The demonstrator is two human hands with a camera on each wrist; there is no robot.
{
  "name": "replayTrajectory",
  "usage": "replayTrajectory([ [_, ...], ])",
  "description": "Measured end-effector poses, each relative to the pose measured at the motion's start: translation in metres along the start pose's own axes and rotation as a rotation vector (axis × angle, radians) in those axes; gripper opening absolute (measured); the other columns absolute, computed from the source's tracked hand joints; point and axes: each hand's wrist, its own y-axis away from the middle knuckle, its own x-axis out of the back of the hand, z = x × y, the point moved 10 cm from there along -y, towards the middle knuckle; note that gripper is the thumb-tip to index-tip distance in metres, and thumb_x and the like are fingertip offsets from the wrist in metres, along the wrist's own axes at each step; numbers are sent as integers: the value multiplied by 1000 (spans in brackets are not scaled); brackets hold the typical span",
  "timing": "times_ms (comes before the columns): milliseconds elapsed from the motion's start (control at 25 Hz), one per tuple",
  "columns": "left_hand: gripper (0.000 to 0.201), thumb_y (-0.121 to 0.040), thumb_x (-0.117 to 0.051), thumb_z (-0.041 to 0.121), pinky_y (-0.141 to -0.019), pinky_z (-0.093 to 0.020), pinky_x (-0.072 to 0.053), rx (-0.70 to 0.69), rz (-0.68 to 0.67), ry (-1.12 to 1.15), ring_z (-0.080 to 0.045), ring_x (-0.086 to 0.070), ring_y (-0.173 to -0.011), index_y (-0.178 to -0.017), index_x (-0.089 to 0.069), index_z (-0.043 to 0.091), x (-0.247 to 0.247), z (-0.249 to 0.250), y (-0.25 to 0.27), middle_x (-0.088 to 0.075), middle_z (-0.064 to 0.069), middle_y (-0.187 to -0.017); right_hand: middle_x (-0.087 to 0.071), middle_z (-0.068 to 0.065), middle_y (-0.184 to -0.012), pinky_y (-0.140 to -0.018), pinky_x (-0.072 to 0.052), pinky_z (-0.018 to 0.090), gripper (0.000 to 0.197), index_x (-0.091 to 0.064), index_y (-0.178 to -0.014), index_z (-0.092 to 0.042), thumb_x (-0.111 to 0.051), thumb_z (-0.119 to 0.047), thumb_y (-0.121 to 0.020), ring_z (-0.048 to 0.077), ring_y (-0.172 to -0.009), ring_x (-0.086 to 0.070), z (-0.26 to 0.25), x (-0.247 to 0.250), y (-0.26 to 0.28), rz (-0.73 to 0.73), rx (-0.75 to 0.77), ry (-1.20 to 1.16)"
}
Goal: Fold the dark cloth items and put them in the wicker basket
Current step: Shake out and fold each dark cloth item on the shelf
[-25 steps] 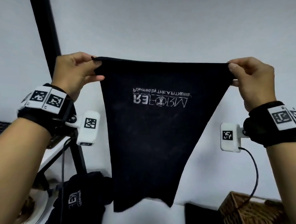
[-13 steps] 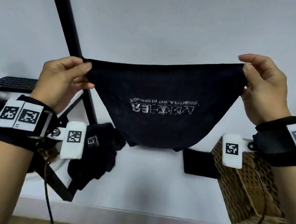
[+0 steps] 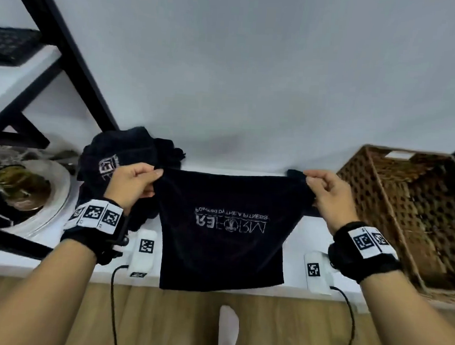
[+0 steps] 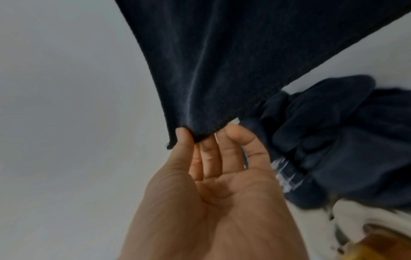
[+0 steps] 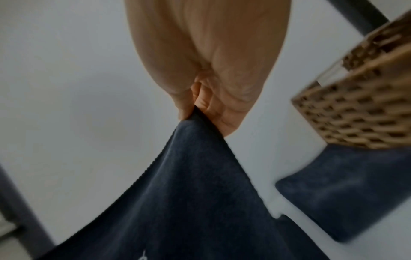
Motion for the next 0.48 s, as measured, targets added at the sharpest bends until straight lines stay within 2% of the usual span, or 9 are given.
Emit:
replayTrajectory([
  [160,23,-87,-67,14,-41,-15,-44,113,51,-53,-5,-53,-41,-66,-61,19,-35,-72,-83,-59,6,-51,-59,-1,-65,-72,-50,43,12,-68,-83,-26,-64,-15,-87,19,-70,-54,79,-27,-71,0,-107,143],
  [240,25,-88,-67,13,-37,-16,-42,146,56,-107,-6,-48,-37,-64,-59,18,-51,-102,-120,-55,-2,-55,-63,-1,-69,-79,-53,43,7,-69,-78,-30,-67,-25,-81,15,-72,-58,116,-40,-105,-9,-153,229],
  [320,26,-88,-67,13,-36,-16,-44,177,69,-159,-4,-47,-37,-64,-57,15,-63,-127,-146,-53,-6,-64,-66,-5,-71,-78,-52,28,9,-68,-76,-31,-68,-25,-83,12,-72,-60,141,-52,-123,-34,-184,342],
  [360,26,-88,-67,14,-40,-18,-48,184,71,-186,-7,-51,-43,-64,-57,16,-70,-141,-158,-56,-4,-67,-65,-5,-73,-73,-49,18,9,-68,-79,-28,-68,-22,-85,12,-71,-60,154,-58,-130,-43,-203,407],
  [400,26,-87,-68,16,-50,-22,-52,181,74,-218,-12,-55,-53,-63,-57,17,-75,-152,-168,-60,3,-65,-66,-3,-76,-69,-48,11,5,-69,-84,-23,-67,-20,-87,14,-72,-60,165,-63,-136,-45,-216,458],
  [440,27,-86,-69,18,-65,-28,-53,170,74,-253,-17,-57,-65,-62,-57,19,-79,-161,-177,-62,11,-62,-67,-1,-80,-71,-50,12,5,-71,-89,-18,-66,-19,-88,17,-76,-62,175,-67,-140,-41,-230,489],
  [480,27,-85,-70,20,-78,-32,-51,153,72,-284,-19,-57,-73,-61,-57,19,-82,-169,-183,-64,13,-62,-68,0,-82,-78,-54,21,9,-71,-93,-15,-67,-20,-88,20,-81,-64,186,-69,-143,-40,-239,520],
])
